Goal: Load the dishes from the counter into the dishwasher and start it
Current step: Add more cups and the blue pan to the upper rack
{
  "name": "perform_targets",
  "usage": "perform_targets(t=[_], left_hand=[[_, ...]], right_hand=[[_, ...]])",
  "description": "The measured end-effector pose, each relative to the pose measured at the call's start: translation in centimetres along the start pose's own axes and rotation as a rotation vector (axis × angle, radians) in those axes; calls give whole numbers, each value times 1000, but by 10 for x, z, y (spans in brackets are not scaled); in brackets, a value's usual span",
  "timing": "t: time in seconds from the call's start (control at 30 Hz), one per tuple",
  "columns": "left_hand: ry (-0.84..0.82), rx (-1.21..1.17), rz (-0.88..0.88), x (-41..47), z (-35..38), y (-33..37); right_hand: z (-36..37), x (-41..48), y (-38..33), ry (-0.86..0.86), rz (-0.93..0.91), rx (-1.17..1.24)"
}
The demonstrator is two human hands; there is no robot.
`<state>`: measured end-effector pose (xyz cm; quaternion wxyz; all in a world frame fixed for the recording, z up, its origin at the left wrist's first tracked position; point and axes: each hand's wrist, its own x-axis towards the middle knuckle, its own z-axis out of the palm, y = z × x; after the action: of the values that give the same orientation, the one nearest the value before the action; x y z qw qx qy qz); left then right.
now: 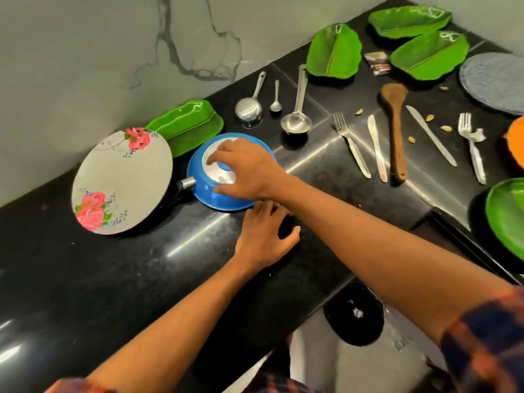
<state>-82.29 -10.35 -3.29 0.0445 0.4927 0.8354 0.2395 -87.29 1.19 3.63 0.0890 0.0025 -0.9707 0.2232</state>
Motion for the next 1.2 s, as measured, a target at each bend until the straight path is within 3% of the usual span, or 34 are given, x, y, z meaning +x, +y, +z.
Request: perform_targets(t=[0.13, 0.23, 0.43, 0.63, 0.87, 1.03, 1.2], left_hand=[[-67, -68, -12, 4, 0, -2], [-13, -59, 14, 3, -2, -3], [232, -330, 33, -15, -13, 0], [208, -244, 130, -49, -28, 5], [279, -187, 122, -72, -42, 4], [366, -187, 35, -79, -56, 7], [347, -176, -130, -79, -66, -11]], right_hand=[[18, 28, -13, -142, -11, -204], [24, 20, 0, -184, -8, -260], [23, -7, 19, -146, -24, -185], [7, -28, 37, -208, -8, -153], [-20, -67, 46, -250, -21, -34], [-44, -99, 45, -382, 22, -14], [-63, -142, 52, -373, 79, -24]])
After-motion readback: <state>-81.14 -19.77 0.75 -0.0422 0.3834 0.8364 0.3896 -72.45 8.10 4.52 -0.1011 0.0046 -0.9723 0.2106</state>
